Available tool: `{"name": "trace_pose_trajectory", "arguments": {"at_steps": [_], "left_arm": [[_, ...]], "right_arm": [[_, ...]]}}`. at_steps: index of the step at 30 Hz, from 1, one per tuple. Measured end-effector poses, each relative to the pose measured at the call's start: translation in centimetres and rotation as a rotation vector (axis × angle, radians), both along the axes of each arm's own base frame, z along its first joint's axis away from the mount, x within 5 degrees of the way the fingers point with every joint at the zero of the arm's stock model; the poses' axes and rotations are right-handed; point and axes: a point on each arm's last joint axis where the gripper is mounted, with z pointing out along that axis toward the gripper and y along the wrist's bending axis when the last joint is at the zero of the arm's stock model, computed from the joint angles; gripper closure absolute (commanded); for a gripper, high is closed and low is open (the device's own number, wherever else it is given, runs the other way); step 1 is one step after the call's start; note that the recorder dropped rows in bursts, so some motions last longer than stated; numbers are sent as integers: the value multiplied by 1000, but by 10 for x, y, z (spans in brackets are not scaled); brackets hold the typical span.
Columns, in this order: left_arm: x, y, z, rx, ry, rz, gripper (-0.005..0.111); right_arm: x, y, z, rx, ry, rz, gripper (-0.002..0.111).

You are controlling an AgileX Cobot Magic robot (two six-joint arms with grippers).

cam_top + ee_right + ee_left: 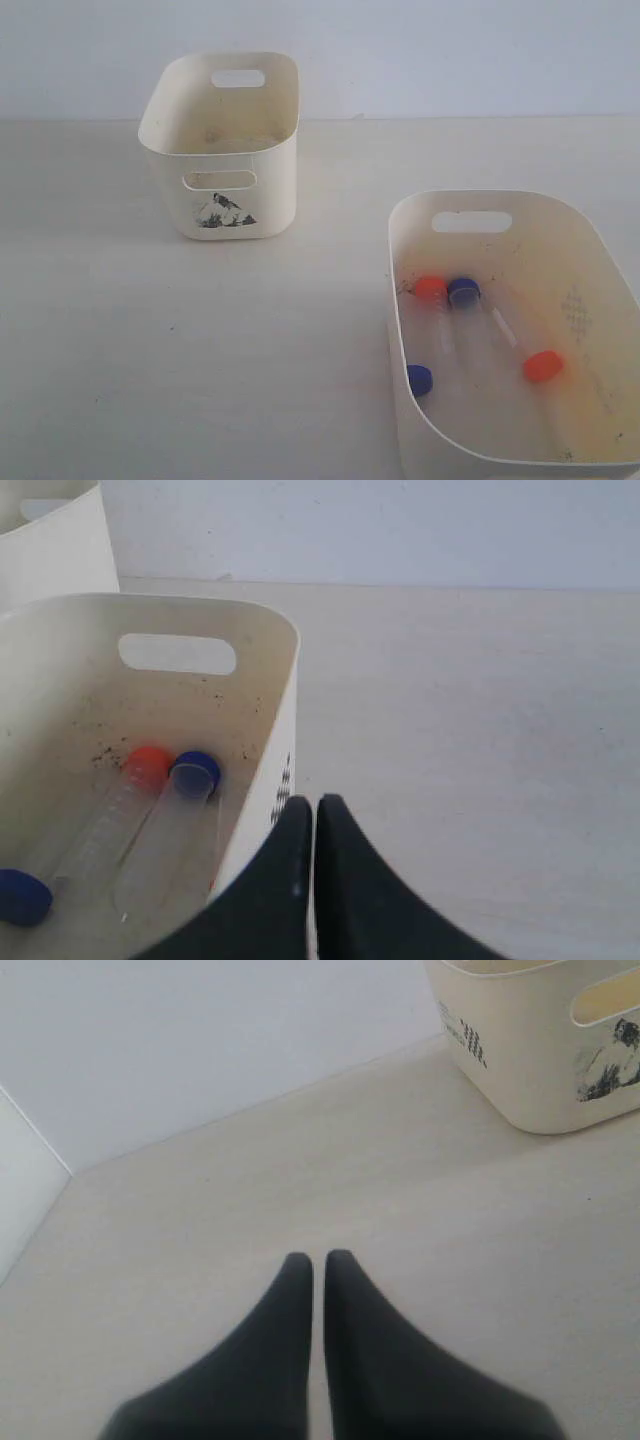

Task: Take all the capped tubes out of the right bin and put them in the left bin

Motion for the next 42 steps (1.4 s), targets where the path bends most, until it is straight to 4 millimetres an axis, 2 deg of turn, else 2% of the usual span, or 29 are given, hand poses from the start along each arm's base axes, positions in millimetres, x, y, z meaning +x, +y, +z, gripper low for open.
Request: {"name": "trace_pose_trajectory", "arguments": {"at_steps": [42], "left_arm": [[0, 0, 0, 0, 0, 0, 102]], "right_arm": [[0, 0, 1, 0, -14, -2, 107]]}}
